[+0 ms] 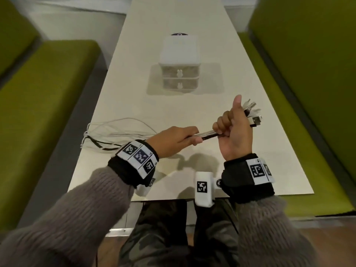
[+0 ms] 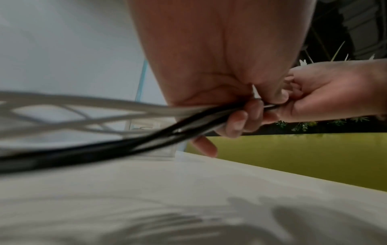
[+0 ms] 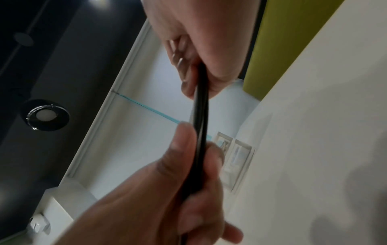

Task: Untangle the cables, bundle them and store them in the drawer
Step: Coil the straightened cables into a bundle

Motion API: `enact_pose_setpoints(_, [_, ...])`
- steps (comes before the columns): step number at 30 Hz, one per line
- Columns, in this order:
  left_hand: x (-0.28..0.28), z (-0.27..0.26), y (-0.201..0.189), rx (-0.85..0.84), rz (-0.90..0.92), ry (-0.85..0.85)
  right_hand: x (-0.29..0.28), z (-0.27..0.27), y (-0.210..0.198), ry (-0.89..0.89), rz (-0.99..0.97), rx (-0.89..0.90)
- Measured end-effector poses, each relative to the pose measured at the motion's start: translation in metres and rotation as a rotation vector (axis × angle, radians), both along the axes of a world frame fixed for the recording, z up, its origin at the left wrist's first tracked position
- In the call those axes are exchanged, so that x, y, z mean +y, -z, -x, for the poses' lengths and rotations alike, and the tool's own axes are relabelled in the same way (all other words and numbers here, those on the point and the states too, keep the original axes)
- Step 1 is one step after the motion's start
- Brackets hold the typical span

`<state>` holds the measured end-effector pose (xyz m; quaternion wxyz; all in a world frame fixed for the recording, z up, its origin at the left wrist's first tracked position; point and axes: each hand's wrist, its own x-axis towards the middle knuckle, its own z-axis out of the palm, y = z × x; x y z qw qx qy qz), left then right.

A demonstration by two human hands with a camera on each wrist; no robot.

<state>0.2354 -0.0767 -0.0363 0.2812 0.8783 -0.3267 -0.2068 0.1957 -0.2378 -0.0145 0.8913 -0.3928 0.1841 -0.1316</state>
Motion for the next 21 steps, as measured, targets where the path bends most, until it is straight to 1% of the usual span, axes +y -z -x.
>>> enact_pose_setpoints(2, [0.011, -0.001, 0.006, -0.031, -0.003, -0.029, -0.004, 0.001, 0.001, 0.017, 0.035, 0.003])
enact_pose_setpoints(4, [0.021, -0.002, 0.009, -0.042, -0.016, -0.047, -0.006, 0.003, 0.001, 0.004, 0.115, 0.004])
enact_pose_setpoints(6, [0.027, -0.005, 0.008, -0.049, -0.033, -0.054, -0.006, 0.005, 0.001, -0.023, 0.208, -0.006])
enact_pose_setpoints(8, [0.032, -0.008, 0.003, -0.061, -0.051, -0.078, -0.006, 0.006, 0.0, -0.083, 0.248, -0.002])
enact_pose_setpoints(11, [0.037, -0.011, -0.01, -0.073, -0.092, -0.076, -0.011, 0.008, -0.002, -0.243, 0.252, 0.02])
enact_pose_setpoints(13, [0.038, -0.012, -0.019, -0.074, -0.094, -0.065, -0.011, 0.009, -0.003, -0.369, 0.294, 0.045])
enact_pose_setpoints(18, [0.042, -0.016, -0.045, -0.034, -0.104, -0.049, 0.001, 0.006, -0.002, -0.619, 0.506, 0.112])
enact_pose_setpoints(21, [0.045, -0.017, -0.051, -0.044, -0.144, -0.021, 0.013, 0.006, -0.003, -0.756, 0.68, 0.128])
